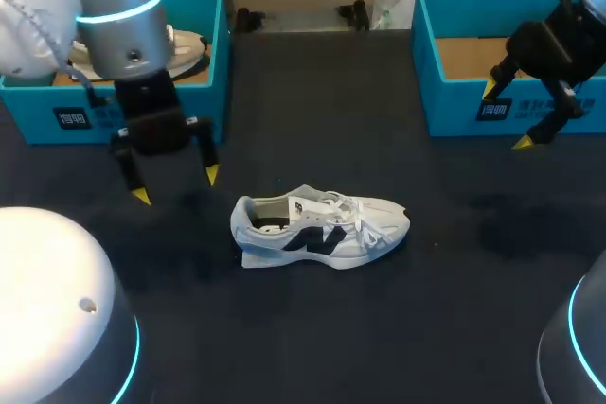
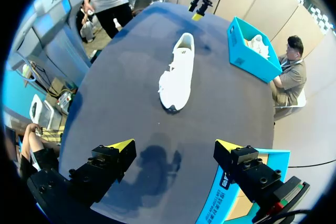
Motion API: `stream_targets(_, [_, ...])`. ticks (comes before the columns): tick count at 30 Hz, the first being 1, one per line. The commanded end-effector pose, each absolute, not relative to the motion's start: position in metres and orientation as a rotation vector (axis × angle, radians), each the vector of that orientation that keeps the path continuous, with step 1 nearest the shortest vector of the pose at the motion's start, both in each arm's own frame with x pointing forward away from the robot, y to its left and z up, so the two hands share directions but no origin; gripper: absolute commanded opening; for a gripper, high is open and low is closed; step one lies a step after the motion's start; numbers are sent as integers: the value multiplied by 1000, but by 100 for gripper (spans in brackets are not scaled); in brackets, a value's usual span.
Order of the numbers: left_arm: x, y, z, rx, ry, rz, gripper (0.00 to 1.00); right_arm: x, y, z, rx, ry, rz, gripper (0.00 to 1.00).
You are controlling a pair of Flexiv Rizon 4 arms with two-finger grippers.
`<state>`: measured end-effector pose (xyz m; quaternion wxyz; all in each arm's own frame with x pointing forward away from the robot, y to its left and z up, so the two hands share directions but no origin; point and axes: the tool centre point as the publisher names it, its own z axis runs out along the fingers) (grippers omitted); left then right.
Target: Take the shoe out of the shoebox, open the shoe tongue, remove and reinsert the insole, then place the shoe into the shoebox
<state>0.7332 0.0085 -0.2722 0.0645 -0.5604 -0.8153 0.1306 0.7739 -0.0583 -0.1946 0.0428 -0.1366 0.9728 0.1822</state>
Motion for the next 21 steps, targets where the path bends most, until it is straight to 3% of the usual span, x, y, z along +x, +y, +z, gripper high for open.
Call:
stream_targets(1, [732, 12, -273, -1702, -2483, 421, 100, 776, -58, -195, -419, 2979, 555, 100])
stream_targets(15, [732, 12, -273, -1702, -2483, 421, 100, 776, -58, -195, -419, 2979, 555, 100])
stream_targets(21, [743, 33, -270, -1397, -2586, 589, 100, 776, -58, -195, -419, 2979, 555, 100])
